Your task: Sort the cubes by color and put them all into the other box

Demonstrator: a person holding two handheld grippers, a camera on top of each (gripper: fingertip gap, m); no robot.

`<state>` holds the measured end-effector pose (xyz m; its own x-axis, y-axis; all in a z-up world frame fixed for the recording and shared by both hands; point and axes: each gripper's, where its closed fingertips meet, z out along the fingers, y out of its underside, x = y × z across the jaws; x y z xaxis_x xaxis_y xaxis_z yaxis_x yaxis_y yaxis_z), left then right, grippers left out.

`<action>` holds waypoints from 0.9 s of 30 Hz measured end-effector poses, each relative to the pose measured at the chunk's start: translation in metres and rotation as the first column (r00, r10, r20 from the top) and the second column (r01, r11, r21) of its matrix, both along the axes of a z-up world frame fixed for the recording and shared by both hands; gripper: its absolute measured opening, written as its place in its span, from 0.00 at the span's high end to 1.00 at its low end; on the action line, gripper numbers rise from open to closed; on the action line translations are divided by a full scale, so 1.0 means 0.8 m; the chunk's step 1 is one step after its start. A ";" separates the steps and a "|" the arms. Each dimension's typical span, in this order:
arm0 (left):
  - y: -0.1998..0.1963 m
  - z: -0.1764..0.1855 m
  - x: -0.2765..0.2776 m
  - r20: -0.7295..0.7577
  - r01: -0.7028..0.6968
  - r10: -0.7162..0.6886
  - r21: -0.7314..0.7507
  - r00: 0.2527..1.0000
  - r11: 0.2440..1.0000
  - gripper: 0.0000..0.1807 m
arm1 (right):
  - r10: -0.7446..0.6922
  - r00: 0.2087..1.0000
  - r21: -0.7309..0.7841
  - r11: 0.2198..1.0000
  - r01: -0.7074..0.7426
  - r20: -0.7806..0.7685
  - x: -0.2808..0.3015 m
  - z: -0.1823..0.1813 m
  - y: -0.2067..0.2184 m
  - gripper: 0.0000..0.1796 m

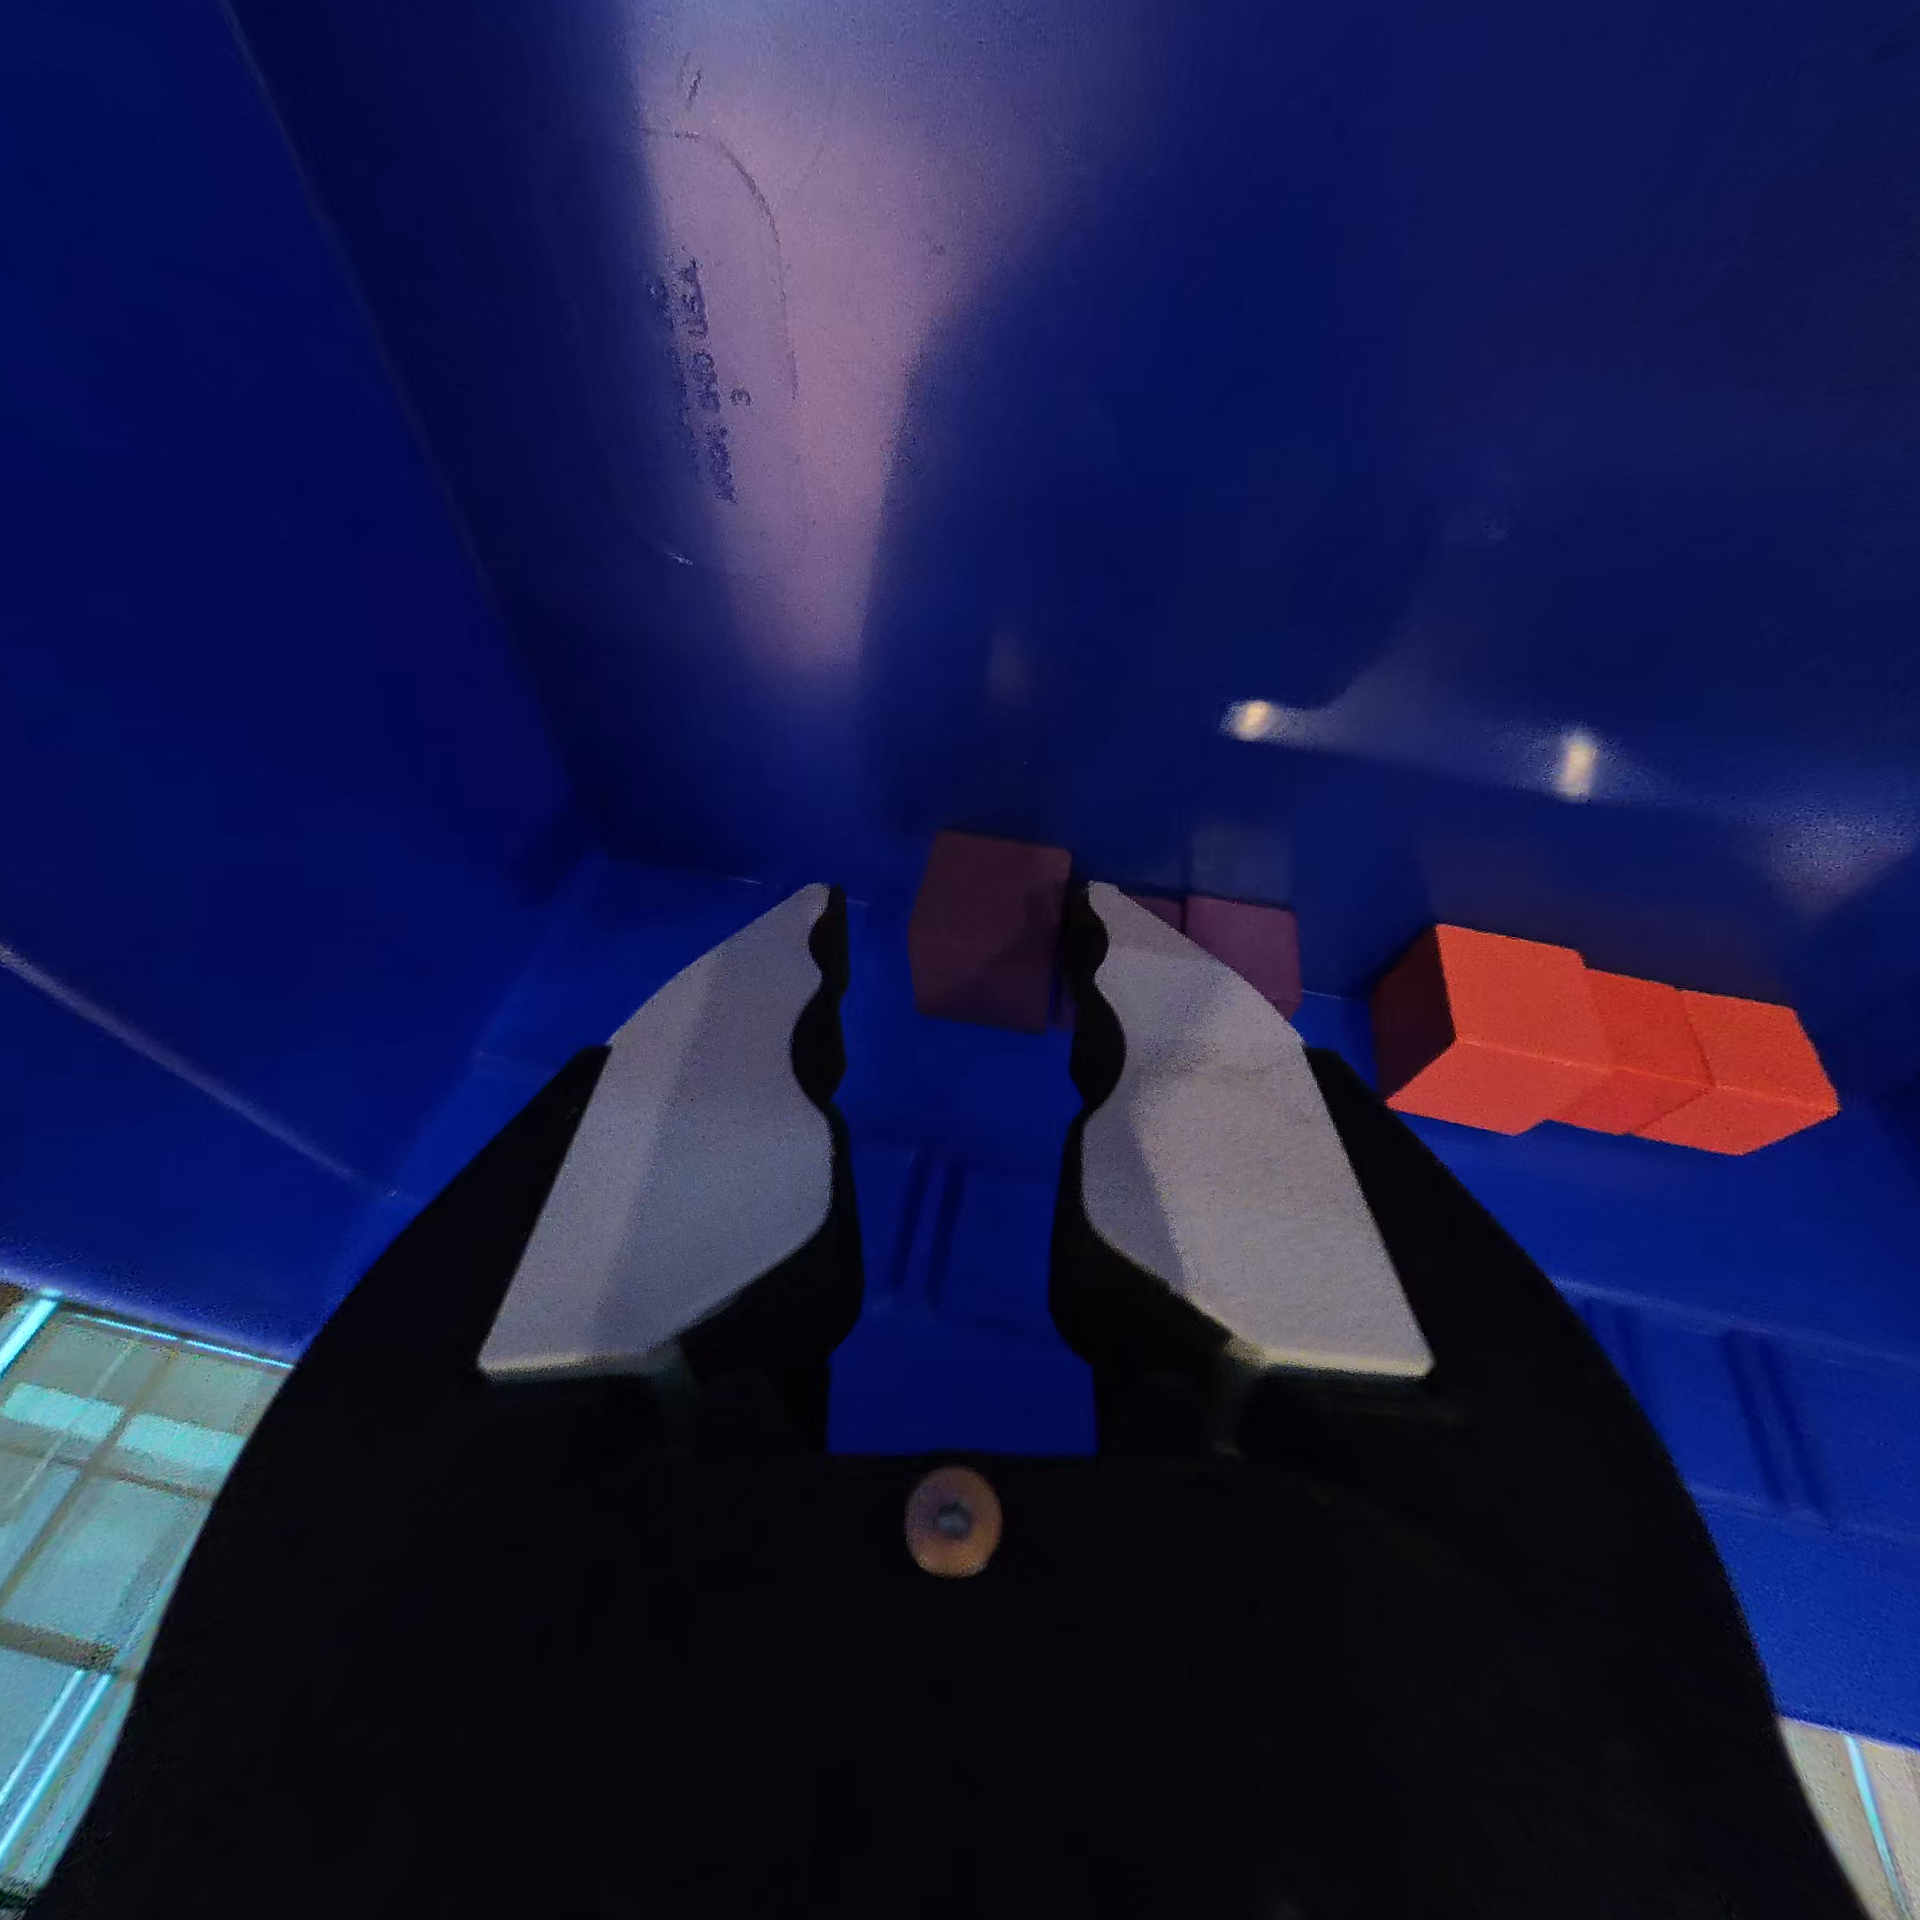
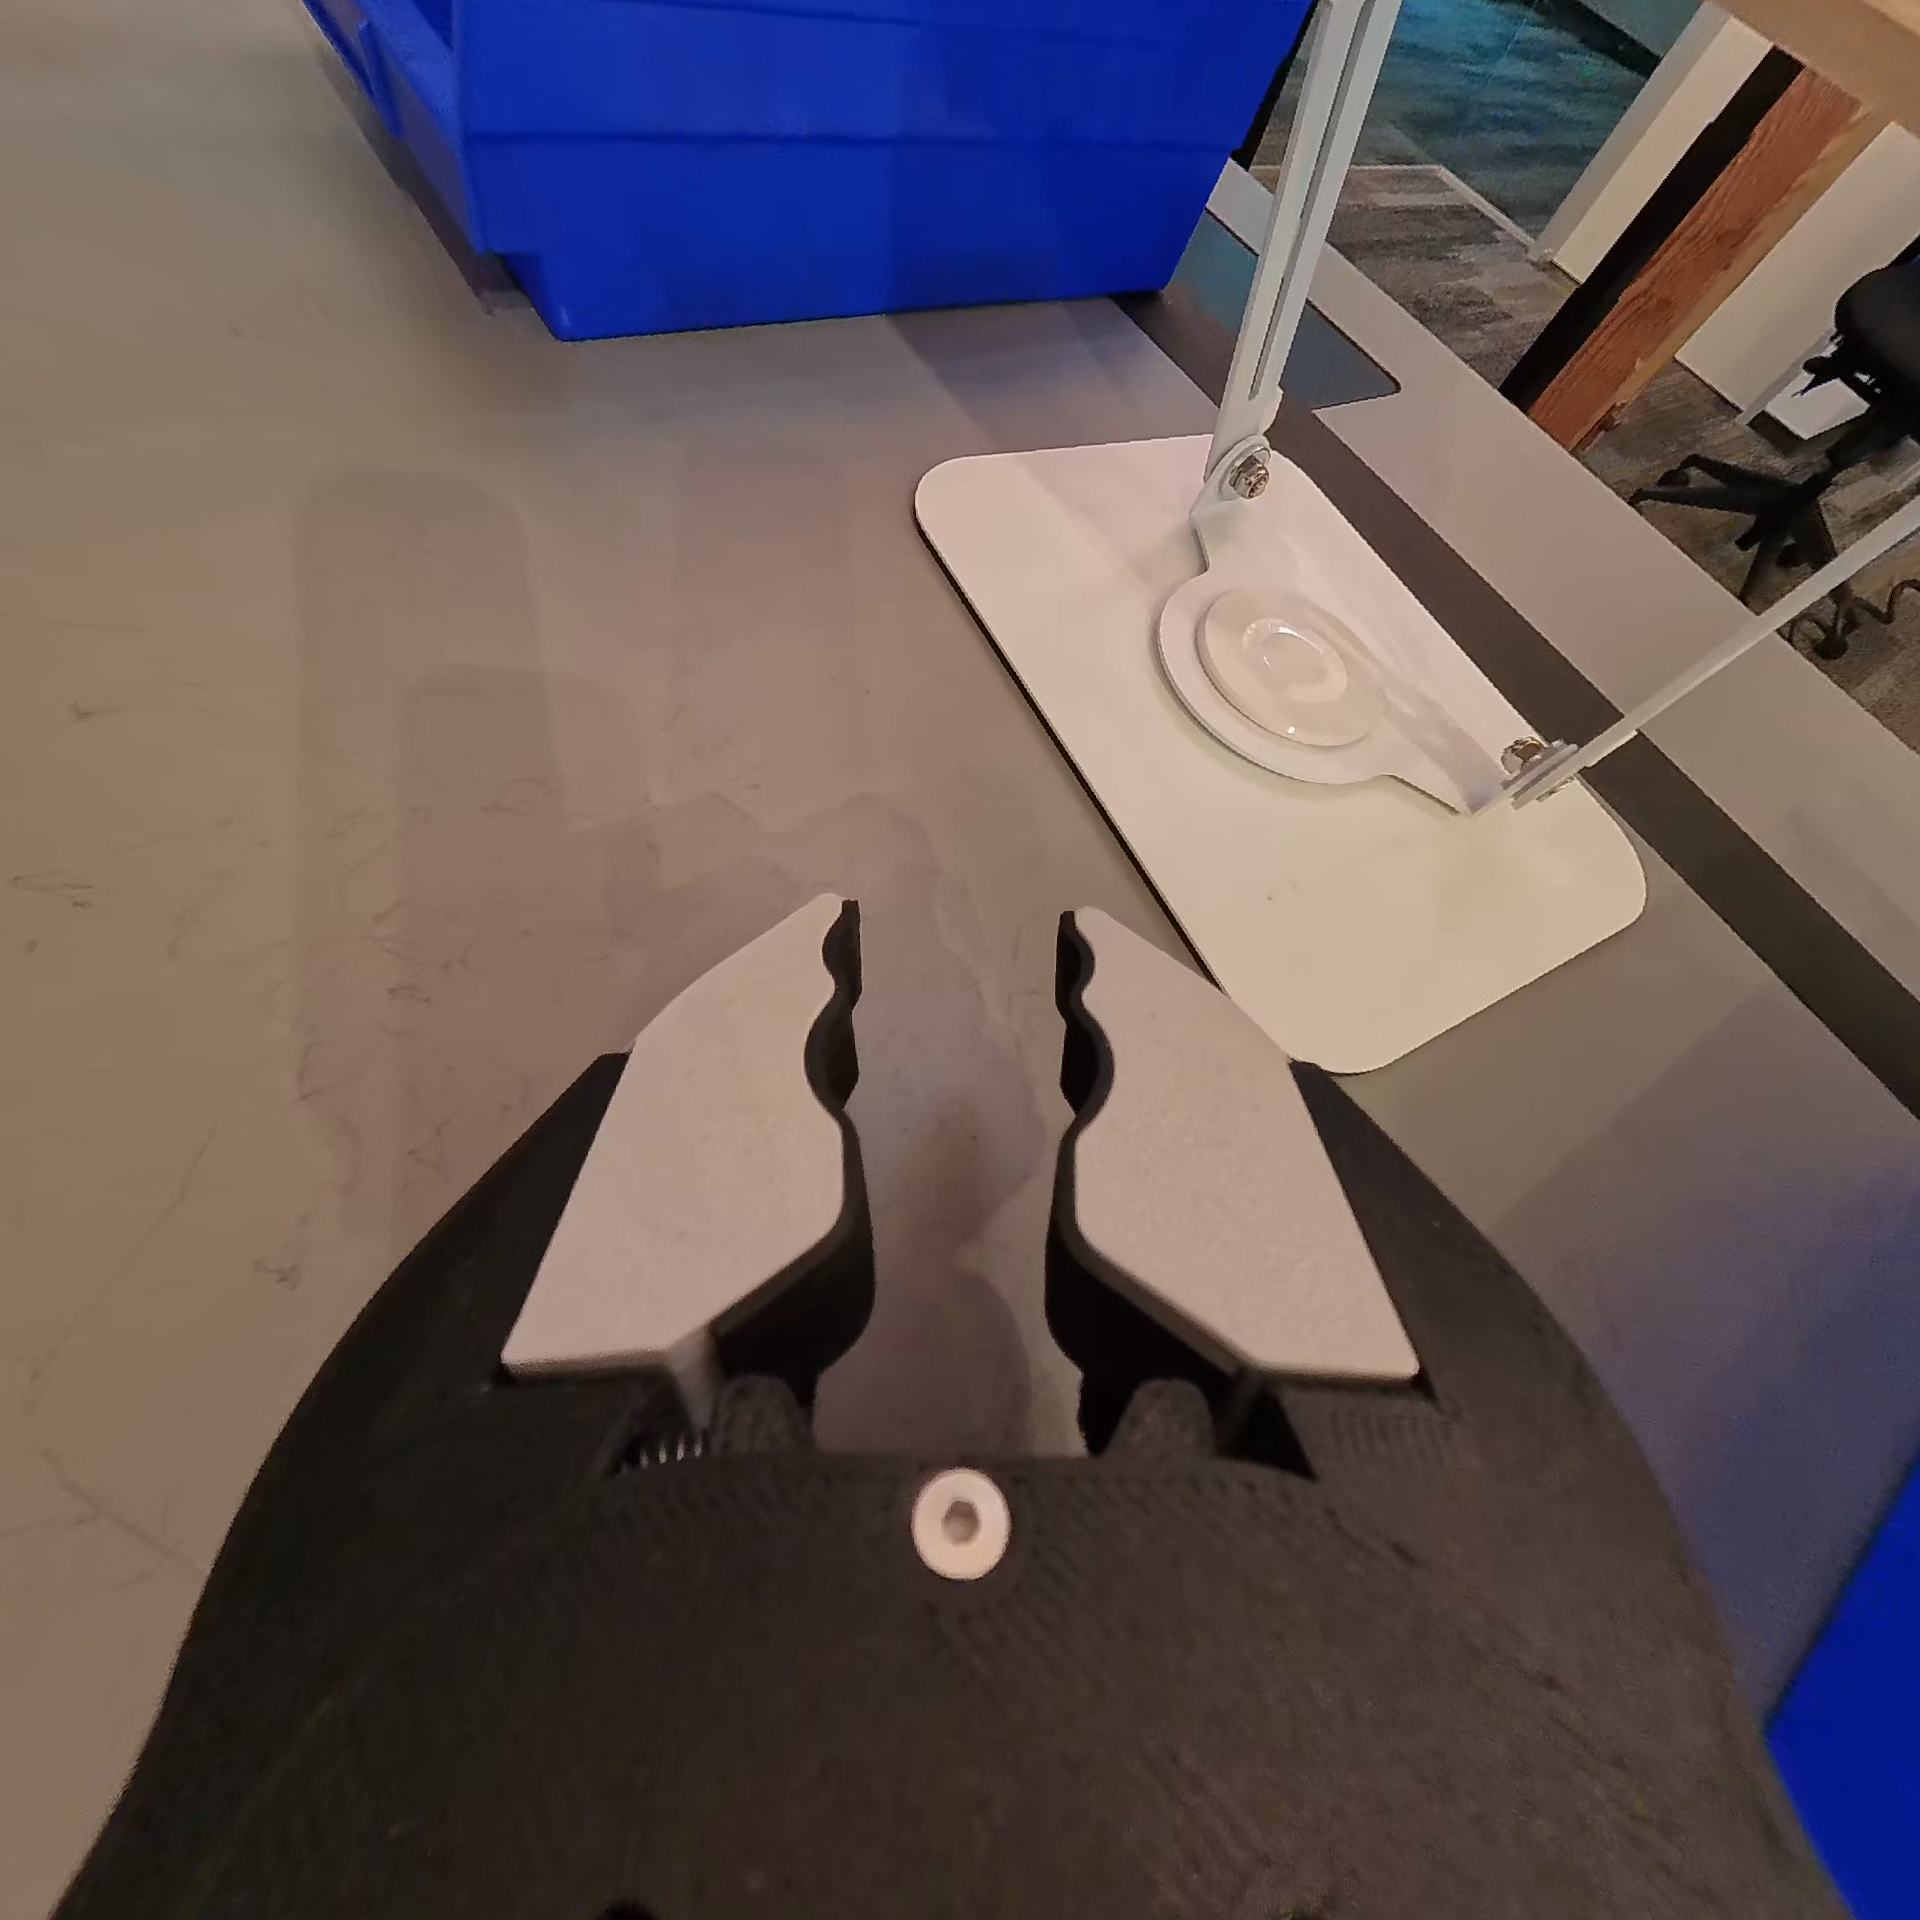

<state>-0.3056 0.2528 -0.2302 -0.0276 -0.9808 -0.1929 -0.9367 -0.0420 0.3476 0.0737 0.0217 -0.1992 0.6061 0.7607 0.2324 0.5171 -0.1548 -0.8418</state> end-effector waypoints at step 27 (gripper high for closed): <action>-0.021 0.074 0.047 0.364 -0.100 0.069 0.066 0.929 0.993 0.85 | 0.018 1.000 0.024 1.000 -0.018 -0.011 -0.004 0.006 -0.003 0.79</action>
<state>-0.2677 0.2357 -0.1706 0.1413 -0.9569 -0.2537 -0.9898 -0.1406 -0.0211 0.0702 0.0195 -0.1941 0.5954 0.7655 0.2439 0.5098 -0.1252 -0.8511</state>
